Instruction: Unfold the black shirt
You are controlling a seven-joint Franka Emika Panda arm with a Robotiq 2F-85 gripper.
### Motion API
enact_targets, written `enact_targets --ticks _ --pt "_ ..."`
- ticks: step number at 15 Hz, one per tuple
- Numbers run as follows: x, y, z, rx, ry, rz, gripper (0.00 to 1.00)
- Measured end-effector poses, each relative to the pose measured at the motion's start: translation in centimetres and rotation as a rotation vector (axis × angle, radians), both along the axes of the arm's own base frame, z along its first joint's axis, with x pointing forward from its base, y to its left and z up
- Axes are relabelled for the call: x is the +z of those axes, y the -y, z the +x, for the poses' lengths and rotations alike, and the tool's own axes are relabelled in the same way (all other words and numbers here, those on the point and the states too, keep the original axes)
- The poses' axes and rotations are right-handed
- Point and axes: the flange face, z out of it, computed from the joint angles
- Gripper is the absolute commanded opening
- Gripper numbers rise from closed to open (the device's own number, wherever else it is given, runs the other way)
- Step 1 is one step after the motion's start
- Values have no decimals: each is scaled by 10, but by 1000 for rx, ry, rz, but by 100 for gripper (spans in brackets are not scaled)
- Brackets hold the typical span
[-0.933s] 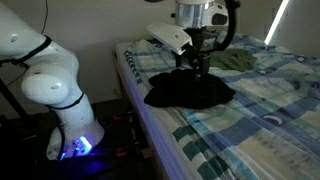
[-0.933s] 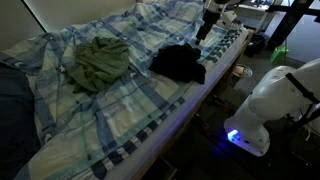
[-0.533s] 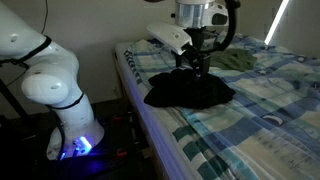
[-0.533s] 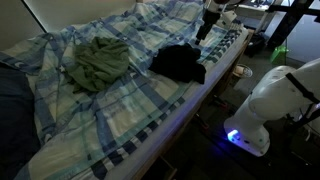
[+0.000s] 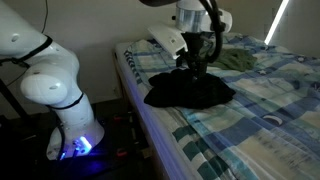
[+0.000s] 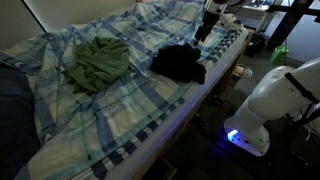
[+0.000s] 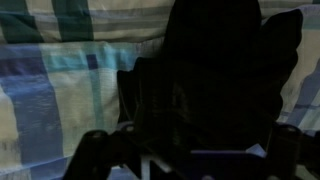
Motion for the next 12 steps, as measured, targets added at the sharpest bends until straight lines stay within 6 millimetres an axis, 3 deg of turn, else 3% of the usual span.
enact_targets --ticks 6,12 --pt "-21 11 5 -177 -48 111 100" --pt "-54 39 18 -286 -50 88 100"
